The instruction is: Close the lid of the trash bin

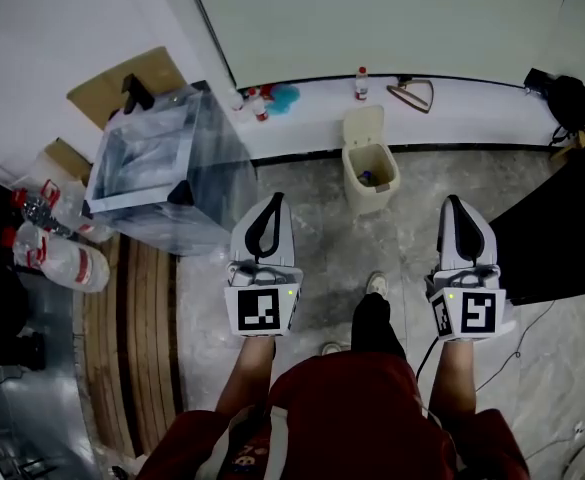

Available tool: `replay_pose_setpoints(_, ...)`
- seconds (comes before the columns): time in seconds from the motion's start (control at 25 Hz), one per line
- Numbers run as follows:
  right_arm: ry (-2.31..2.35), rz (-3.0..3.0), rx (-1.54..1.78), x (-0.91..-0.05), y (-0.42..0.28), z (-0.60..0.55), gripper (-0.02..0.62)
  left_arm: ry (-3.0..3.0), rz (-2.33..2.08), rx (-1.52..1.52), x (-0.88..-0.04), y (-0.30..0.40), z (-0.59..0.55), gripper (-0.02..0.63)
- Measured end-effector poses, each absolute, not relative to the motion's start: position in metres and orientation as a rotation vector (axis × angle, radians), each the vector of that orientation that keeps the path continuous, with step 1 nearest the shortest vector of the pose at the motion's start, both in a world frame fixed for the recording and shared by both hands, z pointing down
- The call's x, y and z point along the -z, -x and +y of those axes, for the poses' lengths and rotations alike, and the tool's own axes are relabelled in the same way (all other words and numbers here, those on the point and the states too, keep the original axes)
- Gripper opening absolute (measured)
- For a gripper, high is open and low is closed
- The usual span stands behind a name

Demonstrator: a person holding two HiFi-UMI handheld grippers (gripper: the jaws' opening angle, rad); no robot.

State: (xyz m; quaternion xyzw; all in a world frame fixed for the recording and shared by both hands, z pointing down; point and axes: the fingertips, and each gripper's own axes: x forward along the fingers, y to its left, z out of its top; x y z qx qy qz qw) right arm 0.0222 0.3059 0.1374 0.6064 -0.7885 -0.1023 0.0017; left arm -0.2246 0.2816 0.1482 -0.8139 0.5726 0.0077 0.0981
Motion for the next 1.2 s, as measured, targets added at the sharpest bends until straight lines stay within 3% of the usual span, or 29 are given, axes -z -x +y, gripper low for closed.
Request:
replay_pose_setpoints(0.8, -1.854, -2.472, 0.147, -0.174, -0.156, 0.075, 0.000, 2.429, 1.704, 0.131, -0.163, 0.090, 0.053, -0.005)
replay_pose_setpoints(1.2, -1.739, -2.545, 0.087, -0.202, -0.169, -0.016, 0.000, 2.394, 1.788, 0.187, -0.187, 0.071, -0.019, -0.005)
